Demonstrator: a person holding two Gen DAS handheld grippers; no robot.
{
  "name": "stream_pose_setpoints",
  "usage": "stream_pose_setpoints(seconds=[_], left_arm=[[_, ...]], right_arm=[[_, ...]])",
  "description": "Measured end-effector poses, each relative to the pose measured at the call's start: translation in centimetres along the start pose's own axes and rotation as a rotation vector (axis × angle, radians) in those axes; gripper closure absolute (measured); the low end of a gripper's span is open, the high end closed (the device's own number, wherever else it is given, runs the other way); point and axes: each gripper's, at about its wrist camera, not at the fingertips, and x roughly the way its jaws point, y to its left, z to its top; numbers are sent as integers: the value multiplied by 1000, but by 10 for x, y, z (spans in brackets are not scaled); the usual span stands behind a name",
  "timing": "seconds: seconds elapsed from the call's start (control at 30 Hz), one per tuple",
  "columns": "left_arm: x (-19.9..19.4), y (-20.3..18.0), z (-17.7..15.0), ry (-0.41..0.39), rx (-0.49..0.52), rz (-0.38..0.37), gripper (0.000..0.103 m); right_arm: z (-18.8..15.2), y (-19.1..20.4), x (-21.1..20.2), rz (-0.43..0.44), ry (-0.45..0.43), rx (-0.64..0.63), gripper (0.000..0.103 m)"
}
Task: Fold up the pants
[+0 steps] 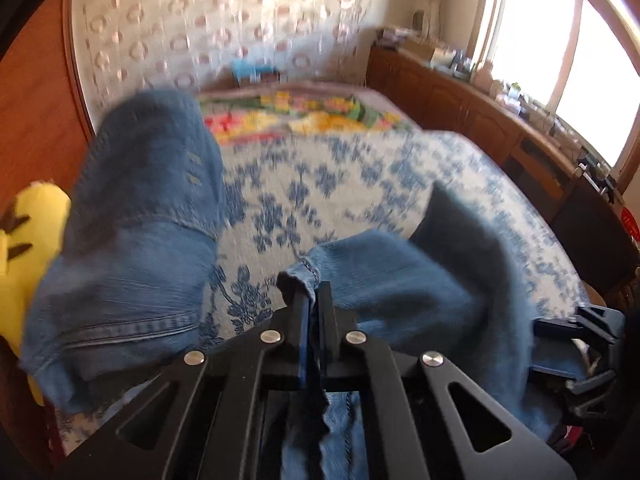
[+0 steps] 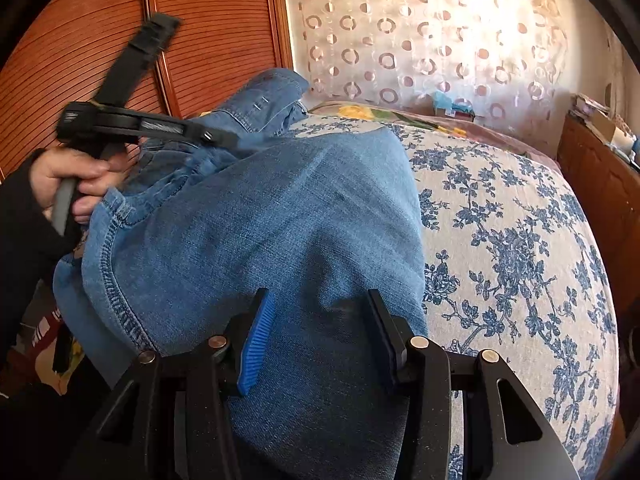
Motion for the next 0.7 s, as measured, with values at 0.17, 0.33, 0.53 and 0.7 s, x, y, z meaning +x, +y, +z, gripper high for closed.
stream_pose_setpoints(seconds=[0.17, 0.33, 0.53, 0.7], left_arm=[[-66, -10, -6, -121, 4, 18, 100], [-127, 2, -8, -212, -27, 65, 100], [-132, 24, -16, -182, -48, 134, 100], [-113, 25, -37, -128, -55, 139, 98]], right_arm=[[3, -3, -7, -13, -15, 9, 55], [6, -10, -19, -14, -39, 26, 55], [6, -14, -25, -12, -45, 32, 55], [6, -12, -25, -13, -38, 19, 55]])
